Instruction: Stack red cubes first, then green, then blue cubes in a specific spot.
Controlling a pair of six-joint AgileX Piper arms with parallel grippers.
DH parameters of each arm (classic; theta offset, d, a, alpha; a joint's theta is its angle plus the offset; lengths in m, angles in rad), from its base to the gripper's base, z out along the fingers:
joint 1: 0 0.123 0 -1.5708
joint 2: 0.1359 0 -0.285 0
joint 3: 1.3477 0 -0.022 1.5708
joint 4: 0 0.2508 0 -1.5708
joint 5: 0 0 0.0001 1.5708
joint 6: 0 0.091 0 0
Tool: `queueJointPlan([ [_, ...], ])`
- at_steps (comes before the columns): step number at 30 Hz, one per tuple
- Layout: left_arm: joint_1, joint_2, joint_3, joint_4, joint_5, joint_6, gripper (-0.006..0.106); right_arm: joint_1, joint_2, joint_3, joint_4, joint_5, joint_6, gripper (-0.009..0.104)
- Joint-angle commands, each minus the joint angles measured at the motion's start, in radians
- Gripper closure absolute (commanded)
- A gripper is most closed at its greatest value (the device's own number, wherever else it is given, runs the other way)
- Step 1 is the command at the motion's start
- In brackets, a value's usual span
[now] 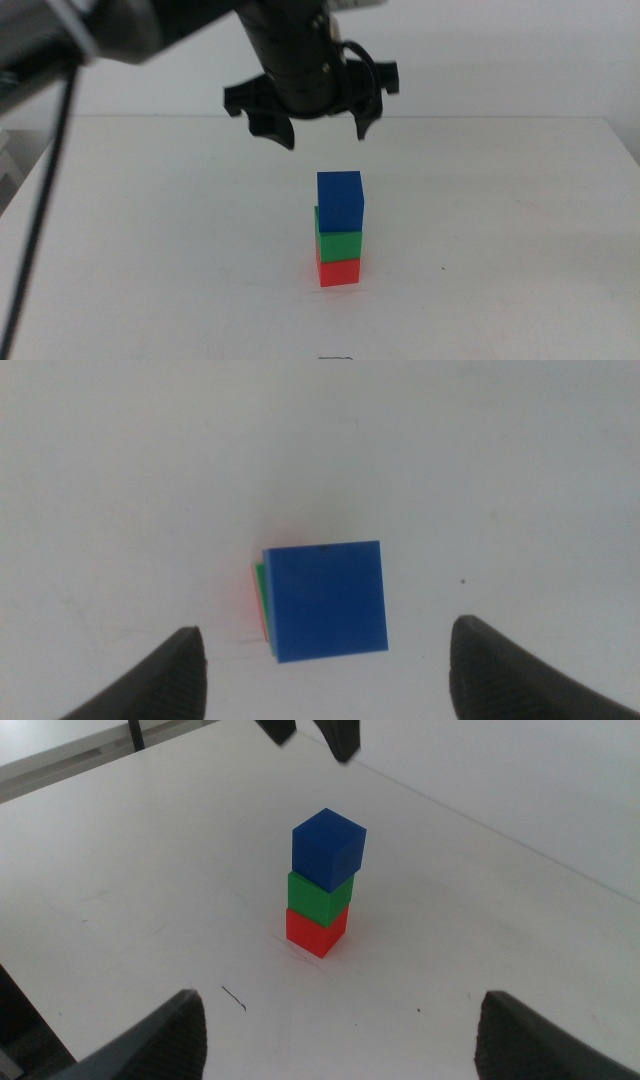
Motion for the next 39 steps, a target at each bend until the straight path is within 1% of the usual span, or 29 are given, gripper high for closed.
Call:
queueJointPlan([
  [1, -0.003, -0.090, -0.026, 0.029, 0.032, 0.001, 0.020, -0.006, 0.010, -0.024, -0.023, -0.070, -0.010, 0.008],
  [4, -0.003, -0.130, -0.026, 0.054, 0.037, 0.006, 0.020, -0.006, 0.010, -0.024, -0.023, -0.070, -0.010, 0.008],
  [7, -0.003, -0.172, -0.026, 0.109, 0.061, 0.107, 0.019, -0.006, 0.010, -0.024, -0.023, -0.070, -0.010, 0.008],
  [9, -0.003, -0.205, -0.020, 0.165, 0.076, 0.200, 0.015, -0.006, 0.010, -0.024, -0.023, -0.070, -0.010, 0.008],
  [12, -0.003, -0.250, -0.019, 0.232, 0.076, 0.277, 0.007, -0.006, 0.010, -0.024, -0.023, -0.070, -0.010, 0.008],
  [16, -0.003, -0.309, -0.019, 0.285, 0.076, 0.290, 0.007, -0.006, 0.010, -0.024, -0.023, -0.070, -0.010, 0.008],
  [19, 0.007, -0.373, -0.019, 0.312, 0.076, 0.348, 0.007, -0.006, 0.010, -0.024, -0.023, -0.070, -0.010, 0.008],
  [20, 0.024, -0.393, -0.019, 0.309, 0.076, 0.379, 0.007, -0.006, 0.010, -0.024, -0.023, -0.070, -0.010, 0.008],
  [22, 0.073, -0.424, -0.019, 0.272, 0.076, 0.432, 0.007, -0.006, 0.010, -0.024, -0.023, -0.070, -0.010, 0.008],
  [25, 0.188, -0.468, -0.019, 0.167, 0.076, 0.519, 0.007, -0.006, 0.010, -0.024, -0.023, -0.070, -0.010, 0.008],
  [27, 0.281, -0.502, -0.019, 0.087, 0.076, 0.608, 0.007, -0.006, 0.010, -0.024, -0.023, -0.070, -0.010, 0.008],
  [31, 0.447, -0.559, -0.019, -0.014, 0.057, 0.746, 0.007, -0.006, 0.010, -0.024, -0.023, -0.070, -0.010, 0.008],
  [34, 0.530, -0.589, -0.019, -0.045, 0.058, 0.782, 0.007, -0.006, 0.010, -0.024, -0.023, -0.070, -0.010, 0.008],
  [39, 0.555, -0.606, -0.019, -0.044, 0.058, 0.783, 0.007, -0.006, 0.010, -0.024, -0.023, -0.070, -0.010, 0.008],
])
